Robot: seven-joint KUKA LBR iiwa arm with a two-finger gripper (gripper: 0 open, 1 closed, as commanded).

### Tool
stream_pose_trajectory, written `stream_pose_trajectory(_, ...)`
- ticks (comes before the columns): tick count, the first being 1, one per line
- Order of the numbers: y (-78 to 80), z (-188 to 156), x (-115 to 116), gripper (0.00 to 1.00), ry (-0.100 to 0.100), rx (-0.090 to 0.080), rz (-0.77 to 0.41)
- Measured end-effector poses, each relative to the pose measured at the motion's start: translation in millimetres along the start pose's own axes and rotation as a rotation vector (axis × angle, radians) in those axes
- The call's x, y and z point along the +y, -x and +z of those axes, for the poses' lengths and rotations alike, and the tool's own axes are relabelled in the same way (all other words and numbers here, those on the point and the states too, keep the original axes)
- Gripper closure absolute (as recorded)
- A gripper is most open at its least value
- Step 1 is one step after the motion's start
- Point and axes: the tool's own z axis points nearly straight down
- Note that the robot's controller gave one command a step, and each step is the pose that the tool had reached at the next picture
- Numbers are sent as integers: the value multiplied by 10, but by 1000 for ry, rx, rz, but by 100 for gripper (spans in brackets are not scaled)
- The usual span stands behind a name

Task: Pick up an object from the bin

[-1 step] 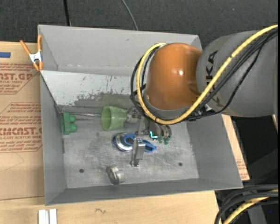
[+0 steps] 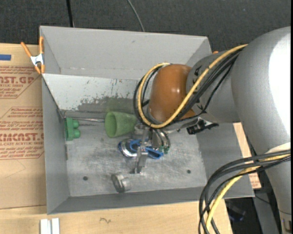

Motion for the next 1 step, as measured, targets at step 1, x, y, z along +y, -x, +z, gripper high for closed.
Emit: stream_pose_trajectory(1, 12, -43, 18, 100, 3, -7, -1)
